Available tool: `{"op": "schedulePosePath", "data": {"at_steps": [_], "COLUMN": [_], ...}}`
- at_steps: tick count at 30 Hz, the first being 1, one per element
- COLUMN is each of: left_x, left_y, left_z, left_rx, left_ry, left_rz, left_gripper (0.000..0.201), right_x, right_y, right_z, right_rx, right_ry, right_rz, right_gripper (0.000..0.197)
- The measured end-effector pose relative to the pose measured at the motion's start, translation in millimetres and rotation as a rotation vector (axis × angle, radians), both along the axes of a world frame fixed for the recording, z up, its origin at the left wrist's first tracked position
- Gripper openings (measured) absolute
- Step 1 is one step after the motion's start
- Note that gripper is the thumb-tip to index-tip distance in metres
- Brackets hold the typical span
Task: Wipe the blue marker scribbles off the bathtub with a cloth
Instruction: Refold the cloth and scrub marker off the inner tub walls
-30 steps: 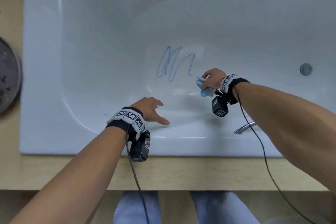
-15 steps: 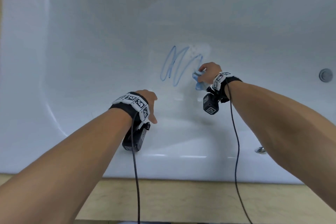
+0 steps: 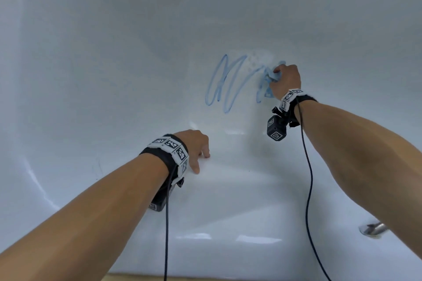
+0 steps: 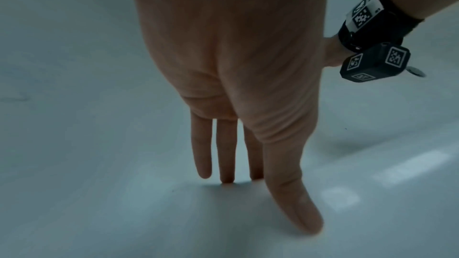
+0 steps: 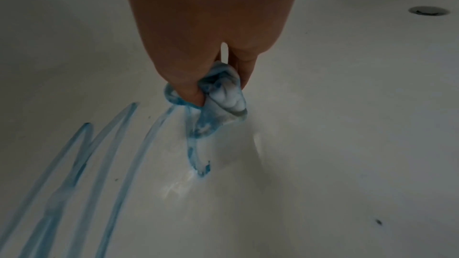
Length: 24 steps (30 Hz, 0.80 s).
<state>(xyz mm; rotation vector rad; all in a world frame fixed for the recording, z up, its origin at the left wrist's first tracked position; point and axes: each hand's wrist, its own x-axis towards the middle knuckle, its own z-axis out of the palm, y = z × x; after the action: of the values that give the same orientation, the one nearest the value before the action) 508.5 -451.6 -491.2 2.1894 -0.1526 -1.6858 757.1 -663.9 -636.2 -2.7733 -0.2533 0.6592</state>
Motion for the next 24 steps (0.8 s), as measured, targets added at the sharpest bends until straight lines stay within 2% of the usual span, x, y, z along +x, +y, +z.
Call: {"op": "schedulePosePath", "data": {"at_steps": [4,7,10,11,12,13,14,16,18,19,20,21,23,24], "left_x": [8,7,4,4,4,5,5,6,8,10,10,11,13,12], "left_y": [0,5,10,12,12,13,13,12,12,12,12,13,12,13], "left_z": [-16,-27,-42,-46,-48,-53,-53,-54,-55,-54,-57,-56,-55,-58], "left_rx": [-0.02,-0.036,-0.054,-0.06,-0.065,-0.063,-0.056,-0.057,-0.05,-0.07,-0.075,-0.086,-0.075,-0.076], "left_ry": [0.025,0.036,0.075,0.082,0.086,0.1,0.11,0.12,0.126,0.119,0.119,0.119,0.128,0.123], "left_rz": [0.039,0.08,0.133,0.141,0.135,0.146,0.123,0.103,0.109,0.113,0.109,0.114,0.122,0.132], "left_gripper": [0.068,0.063,0.063,0.062,0.06,0.066,0.044,0.047,0.05,0.052,0.055,0.057,0.047,0.05], "right_x": [18,24,11,3,-6,-17,-27,-44,-38,-24,-5,12,38,41], "right_y": [-3,2,8,9,9,7,3,-9,-20,-21,-17,-10,-1,5], "right_z": [-12,-17,-22,-20,-19,-18,-15,-8,-8,-6,-6,-2,-4,-7], "right_rx": [0.013,0.107,0.158,0.182,0.203,0.218,0.224,0.228,0.164,0.107,0.071,0.077,0.11,0.124], "right_ry": [-0.05,-0.073,-0.096,-0.099,-0.105,-0.106,-0.091,-0.02,0.053,0.056,0.018,0.015,-0.086,-0.147], "right_rz": [-0.107,-0.216,-0.215,-0.147,-0.021,0.132,0.285,0.583,0.945,1.069,1.093,1.008,0.606,0.434], "right_gripper": [0.029,0.03,0.029,0.031,0.033,0.035,0.038,0.041,0.042,0.043,0.041,0.037,0.035,0.037]}}
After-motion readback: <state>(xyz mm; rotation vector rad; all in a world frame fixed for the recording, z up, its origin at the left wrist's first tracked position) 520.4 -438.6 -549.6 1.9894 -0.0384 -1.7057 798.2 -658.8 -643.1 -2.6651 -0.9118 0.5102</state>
